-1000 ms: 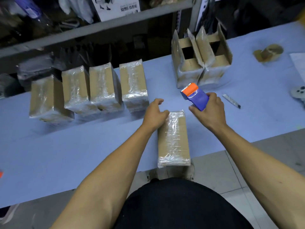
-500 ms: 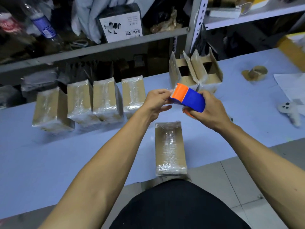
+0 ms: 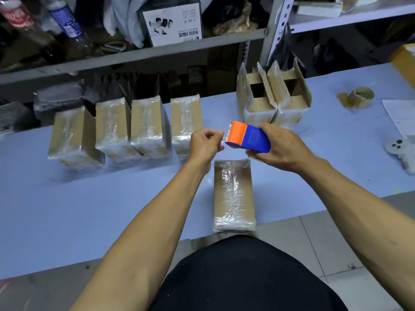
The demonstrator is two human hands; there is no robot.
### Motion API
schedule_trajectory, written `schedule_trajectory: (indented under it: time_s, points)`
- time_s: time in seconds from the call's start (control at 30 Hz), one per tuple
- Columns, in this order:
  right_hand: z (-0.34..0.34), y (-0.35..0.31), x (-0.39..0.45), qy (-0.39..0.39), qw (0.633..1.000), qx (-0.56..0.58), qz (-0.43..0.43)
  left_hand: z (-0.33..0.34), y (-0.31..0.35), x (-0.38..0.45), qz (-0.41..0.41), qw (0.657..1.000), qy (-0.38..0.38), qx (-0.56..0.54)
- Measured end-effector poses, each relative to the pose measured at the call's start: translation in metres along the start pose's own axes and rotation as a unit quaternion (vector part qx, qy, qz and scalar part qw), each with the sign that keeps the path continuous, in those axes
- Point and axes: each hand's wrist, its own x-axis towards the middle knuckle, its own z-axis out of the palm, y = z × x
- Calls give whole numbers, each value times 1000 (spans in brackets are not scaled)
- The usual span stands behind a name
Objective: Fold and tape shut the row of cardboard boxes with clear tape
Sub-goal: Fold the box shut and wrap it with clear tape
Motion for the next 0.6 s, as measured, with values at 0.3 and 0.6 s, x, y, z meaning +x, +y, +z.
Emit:
schedule_trajectory:
  time_s: [0.3,0.6]
  points:
    - [27,24,-31,-78,996,23,46,-22,-75,-3,-75,993,88,25]
    - [47,24,-37,-78,991,55,91,2,-95,4,-181,982,46,-28]
